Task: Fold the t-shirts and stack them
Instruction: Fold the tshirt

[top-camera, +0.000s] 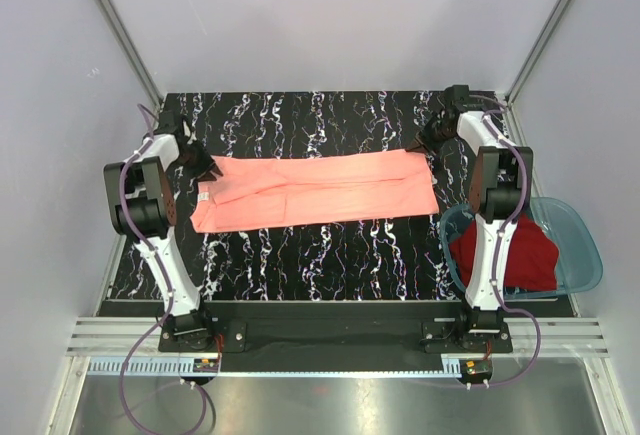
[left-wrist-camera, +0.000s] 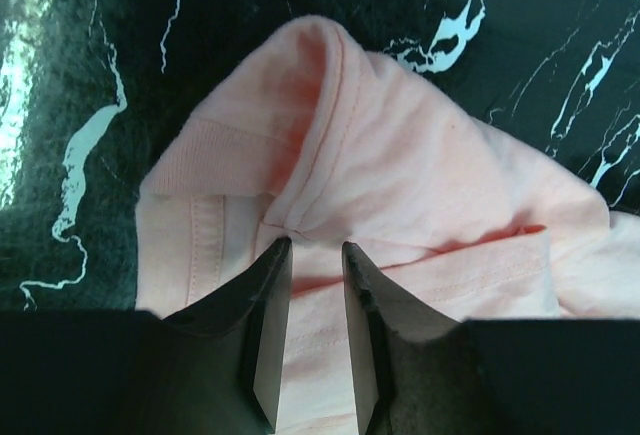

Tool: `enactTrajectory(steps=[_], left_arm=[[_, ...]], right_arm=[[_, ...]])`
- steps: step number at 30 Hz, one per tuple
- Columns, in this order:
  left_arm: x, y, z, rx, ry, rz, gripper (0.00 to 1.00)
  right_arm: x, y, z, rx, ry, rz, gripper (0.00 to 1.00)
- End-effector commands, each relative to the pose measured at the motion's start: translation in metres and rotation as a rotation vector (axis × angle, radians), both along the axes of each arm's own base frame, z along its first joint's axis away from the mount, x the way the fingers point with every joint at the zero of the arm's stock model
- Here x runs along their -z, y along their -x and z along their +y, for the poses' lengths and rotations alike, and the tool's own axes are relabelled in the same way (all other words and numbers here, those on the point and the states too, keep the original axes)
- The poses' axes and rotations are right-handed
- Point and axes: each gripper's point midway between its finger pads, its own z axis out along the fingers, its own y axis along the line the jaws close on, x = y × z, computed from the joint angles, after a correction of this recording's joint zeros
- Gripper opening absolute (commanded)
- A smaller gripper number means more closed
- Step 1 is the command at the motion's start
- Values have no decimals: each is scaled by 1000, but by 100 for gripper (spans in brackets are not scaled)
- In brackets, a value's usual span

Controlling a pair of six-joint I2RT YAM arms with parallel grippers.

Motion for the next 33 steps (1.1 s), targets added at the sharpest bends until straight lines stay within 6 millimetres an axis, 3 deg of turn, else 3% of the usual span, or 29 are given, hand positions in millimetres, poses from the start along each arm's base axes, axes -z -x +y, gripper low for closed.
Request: enactTrajectory(steps=[1,5,11,16,21,23,26,27,29,31,32,33], left_arm=[[-8,-23,4,-26,4,-42,31],[1,-32,7,-36,12,-29,32],[11,-48,8,-49,38,-22,32],[-3,-61,12,-54,29,-78,32],[-39,-62,16,-50,-15,-157,34],[-56,-62,14,-39,-29,-191,41],[-99,-63,10,-15,-71,-284,46],[-124,-61,2,6,-90,-338,48],[-145,-61,-8,41,-116,-399,50],[-160,-62,-38,105,-100,-471,50],[-157,-61,-52,136,-93,-481,49],[-158,-61,-80,193,-80,-495,45]], right_arm=[[7,-16,-11,61,43,-40,9],[31,-24,-18,109,65,-11,7],[55,-30,-52,251,100,52,7],[60,-31,-72,286,114,92,7],[43,-41,-63,241,60,39,11],[30,-43,-55,196,28,23,14],[1,-41,-59,155,73,-12,19],[-6,-40,-60,145,87,-26,20],[-28,-39,-62,120,112,-65,25],[-40,-32,-62,99,132,-70,31],[-43,-29,-60,88,130,-72,32],[-46,-26,-53,65,114,-72,34]])
